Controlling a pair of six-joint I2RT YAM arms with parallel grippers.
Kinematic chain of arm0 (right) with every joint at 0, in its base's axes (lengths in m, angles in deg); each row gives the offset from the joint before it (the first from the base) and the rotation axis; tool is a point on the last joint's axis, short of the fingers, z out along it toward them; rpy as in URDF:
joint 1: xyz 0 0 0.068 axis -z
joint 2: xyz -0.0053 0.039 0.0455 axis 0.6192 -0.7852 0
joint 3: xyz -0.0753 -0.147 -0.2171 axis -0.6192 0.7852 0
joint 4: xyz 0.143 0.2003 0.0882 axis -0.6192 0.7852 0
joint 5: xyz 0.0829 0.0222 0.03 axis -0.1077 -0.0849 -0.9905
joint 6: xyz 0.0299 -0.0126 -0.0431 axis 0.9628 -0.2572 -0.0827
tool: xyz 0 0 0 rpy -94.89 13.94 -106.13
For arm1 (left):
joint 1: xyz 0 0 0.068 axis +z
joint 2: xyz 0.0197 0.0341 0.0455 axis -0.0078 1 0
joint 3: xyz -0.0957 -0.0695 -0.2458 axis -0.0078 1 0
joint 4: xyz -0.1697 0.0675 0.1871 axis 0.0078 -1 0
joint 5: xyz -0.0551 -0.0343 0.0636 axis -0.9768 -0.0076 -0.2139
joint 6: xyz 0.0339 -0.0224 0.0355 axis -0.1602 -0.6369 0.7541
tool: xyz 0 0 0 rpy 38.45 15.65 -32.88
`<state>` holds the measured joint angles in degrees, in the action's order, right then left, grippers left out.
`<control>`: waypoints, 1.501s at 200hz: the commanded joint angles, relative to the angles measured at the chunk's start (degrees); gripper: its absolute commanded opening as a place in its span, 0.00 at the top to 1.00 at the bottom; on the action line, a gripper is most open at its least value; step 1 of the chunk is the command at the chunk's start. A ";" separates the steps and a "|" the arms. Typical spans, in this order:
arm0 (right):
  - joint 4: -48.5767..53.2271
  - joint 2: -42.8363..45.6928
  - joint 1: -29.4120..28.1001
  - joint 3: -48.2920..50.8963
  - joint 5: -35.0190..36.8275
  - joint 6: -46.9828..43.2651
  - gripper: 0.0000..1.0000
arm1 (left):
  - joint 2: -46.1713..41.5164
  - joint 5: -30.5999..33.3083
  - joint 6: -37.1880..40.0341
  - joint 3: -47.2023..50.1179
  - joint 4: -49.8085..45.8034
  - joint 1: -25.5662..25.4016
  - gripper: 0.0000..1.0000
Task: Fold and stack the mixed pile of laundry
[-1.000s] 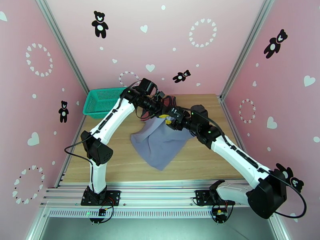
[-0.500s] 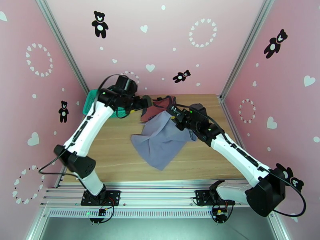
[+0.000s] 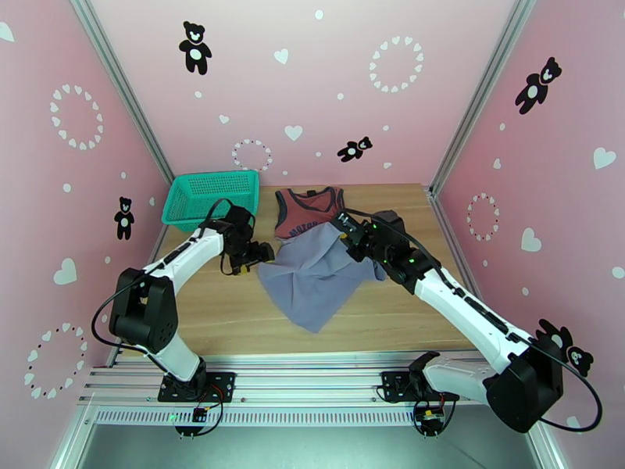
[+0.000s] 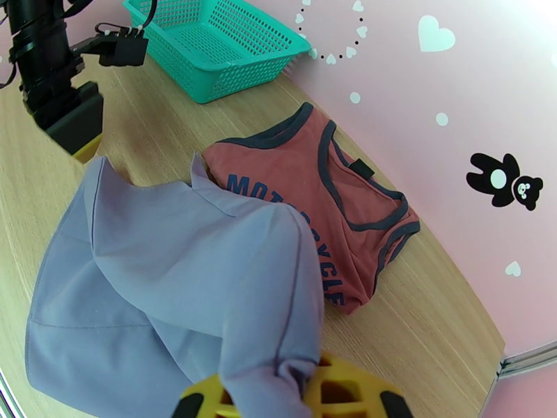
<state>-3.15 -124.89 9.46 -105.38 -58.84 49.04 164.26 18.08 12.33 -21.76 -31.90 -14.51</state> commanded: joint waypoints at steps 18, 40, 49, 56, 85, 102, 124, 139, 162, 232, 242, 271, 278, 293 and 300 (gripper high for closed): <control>-0.33 1.10 0.27 0.50 -0.52 0.45 1.00 | 5.20 -16.61 -9.12 1.21 11.56 1.58 0.13; -0.24 1.35 0.32 0.27 -0.60 0.21 1.00 | 6.41 -19.34 -12.15 1.81 12.71 1.58 0.21; -0.20 1.50 0.32 0.24 -0.70 0.19 1.00 | 5.96 -18.78 -12.41 1.85 11.88 1.58 0.23; -0.27 1.65 0.32 0.33 -0.81 0.19 1.00 | 5.25 -17.93 -12.84 2.02 11.16 1.58 0.26; -0.61 1.92 0.31 0.33 -1.35 0.26 1.00 | 2.92 -16.67 -14.83 2.96 9.47 1.61 0.29; -0.93 2.13 0.32 0.52 -1.83 0.36 1.00 | 2.89 -15.58 -15.44 3.26 8.32 1.58 0.29; -1.83 2.76 0.31 1.20 -2.66 0.61 1.00 | 4.82 -15.79 -16.15 3.15 8.20 1.63 0.29; -2.62 3.26 0.31 1.88 -3.37 0.94 1.00 | 6.50 -15.75 -16.18 2.51 7.82 1.63 0.29; -3.09 3.70 0.32 2.57 -3.86 0.99 1.00 | 9.27 -17.28 -15.49 1.45 6.70 1.58 0.29; -4.32 5.20 0.32 4.19 -4.16 0.96 1.00 | 14.96 -19.07 -12.97 -0.79 3.98 1.66 0.28; -4.34 5.18 0.31 4.11 -4.30 0.92 1.00 | 15.52 -18.70 -12.82 -1.38 3.65 1.89 0.28; -4.24 5.42 0.30 4.09 -4.66 0.98 1.00 | 16.74 -18.38 -12.00 -2.50 2.82 2.59 0.31; -4.24 5.46 0.30 4.12 -4.57 0.98 1.00 | 16.78 -18.43 -11.74 -2.68 2.56 2.74 0.32; -4.15 5.42 0.31 4.10 -4.49 0.89 1.00 | 17.23 -18.56 -10.88 -3.09 1.81 3.07 0.39; -4.15 5.47 0.31 4.15 -4.56 0.89 1.00 | 17.36 -18.69 -10.57 -3.09 1.59 3.21 0.44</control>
<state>-5.32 -121.24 9.50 -101.53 -62.73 49.59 180.50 -0.23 -0.13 -23.27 -28.08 -12.13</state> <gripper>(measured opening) 0.079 0.619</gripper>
